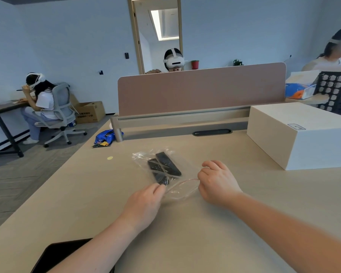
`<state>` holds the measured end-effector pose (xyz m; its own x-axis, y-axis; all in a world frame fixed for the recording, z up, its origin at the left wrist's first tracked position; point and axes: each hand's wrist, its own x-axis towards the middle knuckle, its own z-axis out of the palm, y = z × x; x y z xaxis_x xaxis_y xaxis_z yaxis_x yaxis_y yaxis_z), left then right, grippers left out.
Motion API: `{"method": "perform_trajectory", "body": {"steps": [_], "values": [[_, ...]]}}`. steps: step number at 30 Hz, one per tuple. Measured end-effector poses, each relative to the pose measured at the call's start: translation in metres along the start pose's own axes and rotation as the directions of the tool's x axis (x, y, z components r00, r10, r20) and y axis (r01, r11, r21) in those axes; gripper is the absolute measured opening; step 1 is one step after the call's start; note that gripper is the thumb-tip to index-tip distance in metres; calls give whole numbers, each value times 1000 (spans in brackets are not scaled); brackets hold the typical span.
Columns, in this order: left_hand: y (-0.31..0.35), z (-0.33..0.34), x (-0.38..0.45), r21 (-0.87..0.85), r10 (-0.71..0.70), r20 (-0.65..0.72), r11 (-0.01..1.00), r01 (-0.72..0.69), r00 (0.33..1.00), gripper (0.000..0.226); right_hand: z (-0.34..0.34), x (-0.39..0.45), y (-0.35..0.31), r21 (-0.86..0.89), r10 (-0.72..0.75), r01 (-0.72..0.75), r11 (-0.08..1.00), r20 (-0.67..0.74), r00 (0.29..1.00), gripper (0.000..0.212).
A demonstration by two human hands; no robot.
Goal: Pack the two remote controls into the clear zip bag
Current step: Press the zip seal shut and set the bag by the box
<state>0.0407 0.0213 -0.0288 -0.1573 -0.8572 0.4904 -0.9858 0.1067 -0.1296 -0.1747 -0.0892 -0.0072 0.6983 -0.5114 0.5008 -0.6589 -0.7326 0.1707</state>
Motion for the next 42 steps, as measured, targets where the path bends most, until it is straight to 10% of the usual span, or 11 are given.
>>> {"method": "perform_trajectory", "body": {"steps": [5,11,20,42], "values": [[-5,-4,-3,82,14,-5,997,-13,1000,9,-4,3,-6,-21,31,-30,999,53,998,13],[-7,-14,-5,140,-15,-83,990,26,996,14,-3,5,-27,95,-204,203,975,2,979,47],[-2,-12,-3,99,-23,-160,994,39,987,19,20,26,-63,162,-248,281,946,-194,949,15],[-7,-10,-4,83,-5,-138,996,16,990,12,22,28,-70,40,-254,276,960,-281,926,11]]}}
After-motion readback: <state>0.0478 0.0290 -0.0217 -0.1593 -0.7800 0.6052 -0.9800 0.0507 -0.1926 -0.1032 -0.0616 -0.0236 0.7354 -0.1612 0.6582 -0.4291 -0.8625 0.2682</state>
